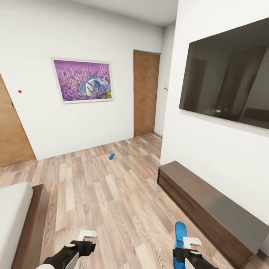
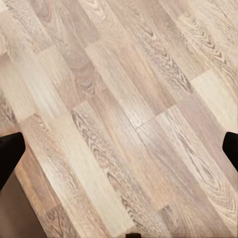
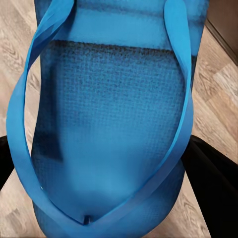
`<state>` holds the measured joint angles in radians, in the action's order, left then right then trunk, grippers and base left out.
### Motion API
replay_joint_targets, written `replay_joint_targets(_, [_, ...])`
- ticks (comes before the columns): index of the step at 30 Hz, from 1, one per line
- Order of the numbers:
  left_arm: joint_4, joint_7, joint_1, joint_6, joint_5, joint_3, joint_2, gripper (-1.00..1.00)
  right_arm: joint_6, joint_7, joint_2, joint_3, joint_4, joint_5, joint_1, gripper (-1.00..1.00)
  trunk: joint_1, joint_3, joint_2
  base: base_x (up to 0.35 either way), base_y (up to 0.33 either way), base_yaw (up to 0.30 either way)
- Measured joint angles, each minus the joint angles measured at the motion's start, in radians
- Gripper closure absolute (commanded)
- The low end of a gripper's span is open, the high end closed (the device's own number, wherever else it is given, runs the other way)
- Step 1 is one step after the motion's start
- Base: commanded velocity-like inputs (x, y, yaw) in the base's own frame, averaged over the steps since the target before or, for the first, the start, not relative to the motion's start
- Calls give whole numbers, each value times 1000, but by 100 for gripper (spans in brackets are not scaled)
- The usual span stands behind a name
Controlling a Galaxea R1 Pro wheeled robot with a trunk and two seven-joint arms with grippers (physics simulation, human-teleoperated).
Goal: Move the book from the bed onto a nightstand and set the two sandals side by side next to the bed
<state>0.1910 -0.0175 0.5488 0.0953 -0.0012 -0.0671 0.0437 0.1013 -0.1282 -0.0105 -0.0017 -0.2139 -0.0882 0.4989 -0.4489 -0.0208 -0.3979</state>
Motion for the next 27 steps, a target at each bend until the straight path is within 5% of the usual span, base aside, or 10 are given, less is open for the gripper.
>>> replay_joint_targets(17, [0, -1, 0, 0, 0, 0, 0, -100, 0, 0, -1, 4, 0, 7, -1, 100, 0, 0, 0, 269, 0, 186])
replay_joint_targets(27, [0, 3, 0, -1, -1, 0, -2, -100, 0, 0, -7, 4, 0, 7, -1, 100, 0, 0, 0, 286, 0, 42])
